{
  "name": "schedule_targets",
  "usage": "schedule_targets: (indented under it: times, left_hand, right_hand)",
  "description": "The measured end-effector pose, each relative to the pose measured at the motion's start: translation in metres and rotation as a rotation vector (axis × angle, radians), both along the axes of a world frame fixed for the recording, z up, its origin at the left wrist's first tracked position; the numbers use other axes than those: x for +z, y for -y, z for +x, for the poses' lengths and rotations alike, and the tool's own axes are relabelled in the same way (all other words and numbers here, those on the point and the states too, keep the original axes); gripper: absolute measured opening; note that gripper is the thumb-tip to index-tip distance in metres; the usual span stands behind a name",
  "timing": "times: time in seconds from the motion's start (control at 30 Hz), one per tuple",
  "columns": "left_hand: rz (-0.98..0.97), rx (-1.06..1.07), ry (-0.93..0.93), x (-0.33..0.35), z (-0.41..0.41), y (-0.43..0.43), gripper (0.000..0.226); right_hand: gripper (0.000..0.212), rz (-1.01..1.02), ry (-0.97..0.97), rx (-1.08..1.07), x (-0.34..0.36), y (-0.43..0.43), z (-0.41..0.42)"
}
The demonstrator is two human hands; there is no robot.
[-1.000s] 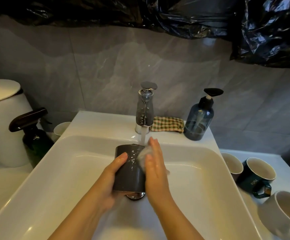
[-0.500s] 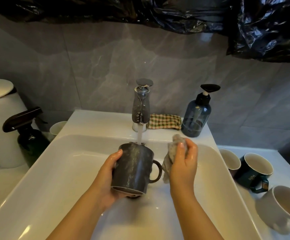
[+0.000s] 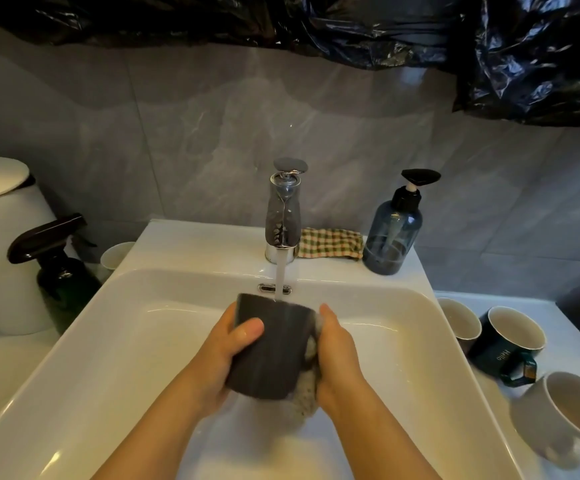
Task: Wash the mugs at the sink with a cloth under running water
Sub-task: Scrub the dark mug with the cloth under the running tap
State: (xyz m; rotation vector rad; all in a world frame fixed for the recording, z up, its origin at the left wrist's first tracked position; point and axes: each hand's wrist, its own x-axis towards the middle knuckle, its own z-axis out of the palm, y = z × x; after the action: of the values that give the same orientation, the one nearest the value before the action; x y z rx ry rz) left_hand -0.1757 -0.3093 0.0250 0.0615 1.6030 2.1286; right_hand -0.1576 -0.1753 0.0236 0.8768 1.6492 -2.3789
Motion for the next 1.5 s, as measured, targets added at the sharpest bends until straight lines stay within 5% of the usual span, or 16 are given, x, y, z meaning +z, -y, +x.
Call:
schedule_targets:
  times: [0.1,0.23,0.37,0.5,0.6,0.7,0.77,0.87,0.93,1.0,1.1,1.2,1.4,1.5]
  left_hand:
    - [-0.047,0.069,-0.009,-0.001,0.002,-0.010,0.083]
    - [0.132,0.221,0.130,-0.004,-0.001,-0.012,0.065]
    - [0.058,0.130,0.120,-0.005,-0.002,-0.007,0.074]
    - [0.037,0.064,0.138,-0.007,-0.002,-0.006,0.084]
    - [0.054,0.153,0.166,-0.011,0.000,-0.013,0.091]
    - [0.103,0.370,0.168,-0.014,-0.002,-0.024,0.078]
    - [0.116,0.526,0.168,-0.016,-0.005,-0.026,0.061]
    - [0.135,0.662,0.191,-0.016,-0.010,-0.018,0.052]
    - [0.159,0.654,0.221,-0.015,-0.010,-0.014,0.049]
    - [0.205,0.589,0.210,-0.011,-0.006,-0.016,0.048]
    - [0.209,0.504,0.169,-0.006,0.002,-0.027,0.063]
    - [0.154,0.539,0.135,-0.006,0.004,-0.032,0.062]
    - [0.132,0.496,0.058,-0.002,-0.001,-0.015,0.035]
    - [0.000,0.315,0.002,0.003,-0.007,0.000,0.044]
  right_hand:
    - [0.038,-0.130,-0.051,-0.075,0.001,-0.001,0.003]
    - [0.015,0.097,-0.226,-0.047,-0.002,0.002,0.002]
    - [0.010,0.486,-0.255,-0.031,-0.005,-0.001,0.004]
    - [0.032,0.796,-0.252,-0.098,-0.003,-0.003,0.005]
    - [0.034,0.373,-0.223,-0.220,0.003,0.003,0.003]
    - [0.025,-0.065,-0.221,-0.046,0.010,0.016,0.007]
    - [0.030,0.040,-0.264,0.067,0.003,0.026,0.008]
    - [0.038,0.567,-0.446,0.226,-0.013,0.035,0.013]
    - [0.034,0.703,-0.515,0.256,-0.014,0.036,0.011]
    - [0.031,0.530,-0.505,0.128,-0.011,0.035,0.006]
    - [0.030,-0.048,-0.297,-0.128,0.000,0.027,0.004]
    - [0.031,-0.382,-0.111,-0.083,0.007,0.021,0.014]
    - [0.019,-0.232,-0.265,0.047,0.002,0.026,0.017]
    - [0.044,-0.117,-0.282,-0.046,0.004,0.013,0.012]
